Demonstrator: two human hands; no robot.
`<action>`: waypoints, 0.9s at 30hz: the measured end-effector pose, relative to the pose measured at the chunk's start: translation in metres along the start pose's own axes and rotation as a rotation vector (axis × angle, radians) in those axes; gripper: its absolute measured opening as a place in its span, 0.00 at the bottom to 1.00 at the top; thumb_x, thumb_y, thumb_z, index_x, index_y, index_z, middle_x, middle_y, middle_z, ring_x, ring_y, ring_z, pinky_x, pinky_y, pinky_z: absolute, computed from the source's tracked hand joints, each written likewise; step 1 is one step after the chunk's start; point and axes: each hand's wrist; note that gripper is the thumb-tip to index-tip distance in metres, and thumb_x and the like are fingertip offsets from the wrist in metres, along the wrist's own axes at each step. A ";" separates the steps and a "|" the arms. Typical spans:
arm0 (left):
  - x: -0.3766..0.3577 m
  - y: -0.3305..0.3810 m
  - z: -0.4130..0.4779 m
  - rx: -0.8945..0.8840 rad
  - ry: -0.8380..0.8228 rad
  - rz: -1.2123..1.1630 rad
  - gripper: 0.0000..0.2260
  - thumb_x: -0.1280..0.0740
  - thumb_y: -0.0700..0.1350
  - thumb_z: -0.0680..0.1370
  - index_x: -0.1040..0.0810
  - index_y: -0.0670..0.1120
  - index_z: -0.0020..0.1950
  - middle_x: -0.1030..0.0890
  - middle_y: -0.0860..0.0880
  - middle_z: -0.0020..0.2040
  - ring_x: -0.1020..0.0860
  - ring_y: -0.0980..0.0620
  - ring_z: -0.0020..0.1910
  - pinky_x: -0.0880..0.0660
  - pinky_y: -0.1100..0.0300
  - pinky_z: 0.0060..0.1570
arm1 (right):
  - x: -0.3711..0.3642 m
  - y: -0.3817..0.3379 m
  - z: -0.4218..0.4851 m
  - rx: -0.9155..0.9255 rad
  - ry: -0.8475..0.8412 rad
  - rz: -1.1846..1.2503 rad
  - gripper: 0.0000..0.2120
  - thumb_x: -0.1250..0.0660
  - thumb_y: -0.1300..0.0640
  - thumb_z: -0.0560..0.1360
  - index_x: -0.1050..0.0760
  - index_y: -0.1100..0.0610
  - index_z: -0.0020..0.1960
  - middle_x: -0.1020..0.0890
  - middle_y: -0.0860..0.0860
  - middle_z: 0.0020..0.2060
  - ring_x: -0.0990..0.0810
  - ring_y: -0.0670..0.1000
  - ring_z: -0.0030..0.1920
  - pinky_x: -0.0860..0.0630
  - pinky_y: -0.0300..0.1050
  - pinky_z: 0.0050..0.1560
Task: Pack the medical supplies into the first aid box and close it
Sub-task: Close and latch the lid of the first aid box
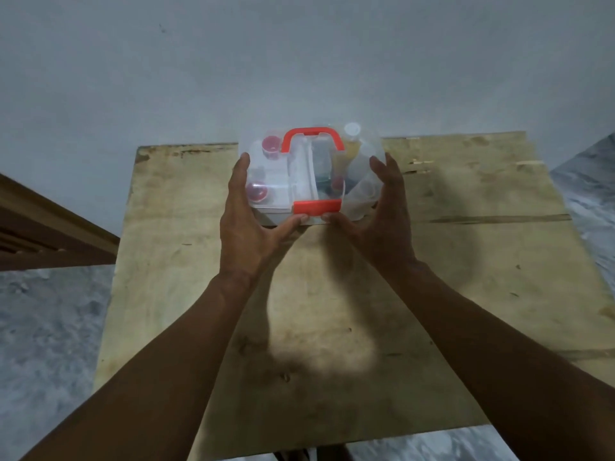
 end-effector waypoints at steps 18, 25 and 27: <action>-0.008 -0.014 0.000 -0.028 0.069 0.011 0.44 0.24 0.58 0.68 0.42 0.50 0.77 0.34 0.49 0.75 0.31 0.51 0.71 0.29 0.56 0.67 | -0.003 0.001 0.003 0.059 0.067 -0.105 0.40 0.26 0.38 0.68 0.43 0.52 0.69 0.32 0.61 0.70 0.31 0.56 0.69 0.23 0.51 0.62; -0.001 -0.001 -0.002 0.005 0.013 0.025 0.47 0.23 0.59 0.66 0.44 0.52 0.77 0.34 0.50 0.75 0.30 0.49 0.70 0.26 0.54 0.66 | 0.005 -0.011 0.005 -0.017 0.029 -0.027 0.42 0.25 0.37 0.64 0.42 0.52 0.68 0.31 0.60 0.69 0.30 0.56 0.67 0.21 0.52 0.59; 0.002 0.005 -0.002 0.013 -0.005 0.033 0.47 0.23 0.60 0.65 0.44 0.52 0.76 0.33 0.49 0.74 0.28 0.49 0.69 0.25 0.54 0.65 | 0.007 -0.013 0.005 -0.039 0.008 -0.024 0.43 0.24 0.37 0.63 0.40 0.54 0.68 0.30 0.59 0.68 0.29 0.55 0.66 0.23 0.45 0.60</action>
Point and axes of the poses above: each hand's wrist, its own z-axis towards the middle knuckle, its own x-axis out of the back of the hand, y = z × x
